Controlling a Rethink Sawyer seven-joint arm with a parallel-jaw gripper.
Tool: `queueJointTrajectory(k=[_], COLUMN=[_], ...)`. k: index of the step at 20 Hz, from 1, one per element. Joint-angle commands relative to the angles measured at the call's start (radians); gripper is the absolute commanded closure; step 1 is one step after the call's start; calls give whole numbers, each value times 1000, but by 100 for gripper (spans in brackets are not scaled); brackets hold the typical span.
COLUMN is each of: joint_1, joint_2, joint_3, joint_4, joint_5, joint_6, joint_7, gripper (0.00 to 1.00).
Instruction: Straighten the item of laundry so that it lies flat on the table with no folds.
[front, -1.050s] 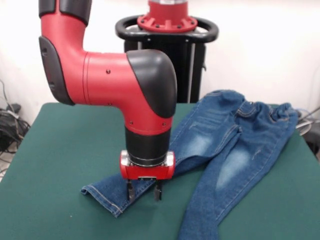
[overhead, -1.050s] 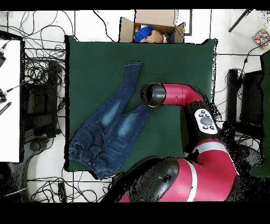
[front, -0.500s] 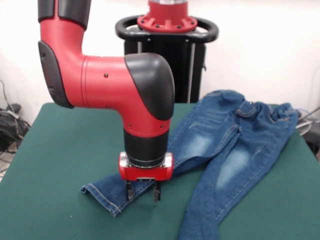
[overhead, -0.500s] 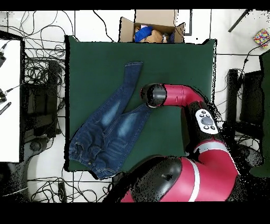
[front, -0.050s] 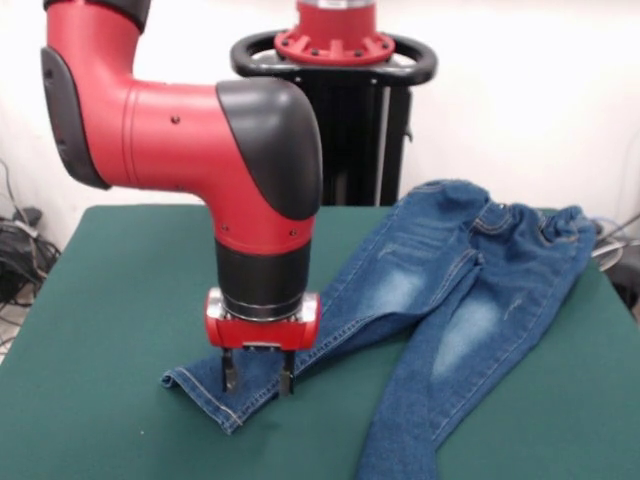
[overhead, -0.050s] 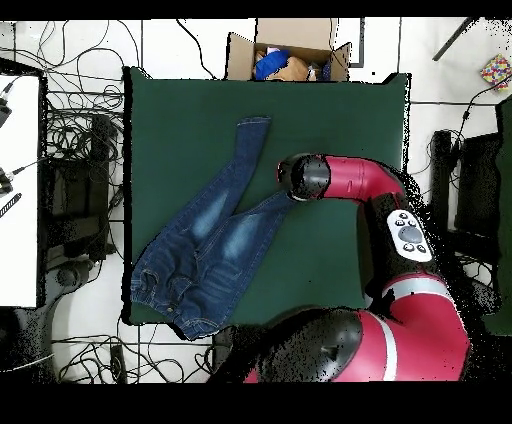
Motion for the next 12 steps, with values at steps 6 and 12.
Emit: queueJointTrajectory(k=[6,12], joint_1=[20,20], joint_2=[-9,37], joint_3=[98,89], joint_4=[-9,11], joint_5=[-65,-88], joint_6=[94,27], joint_7=[-185,-157], gripper=[0,0])
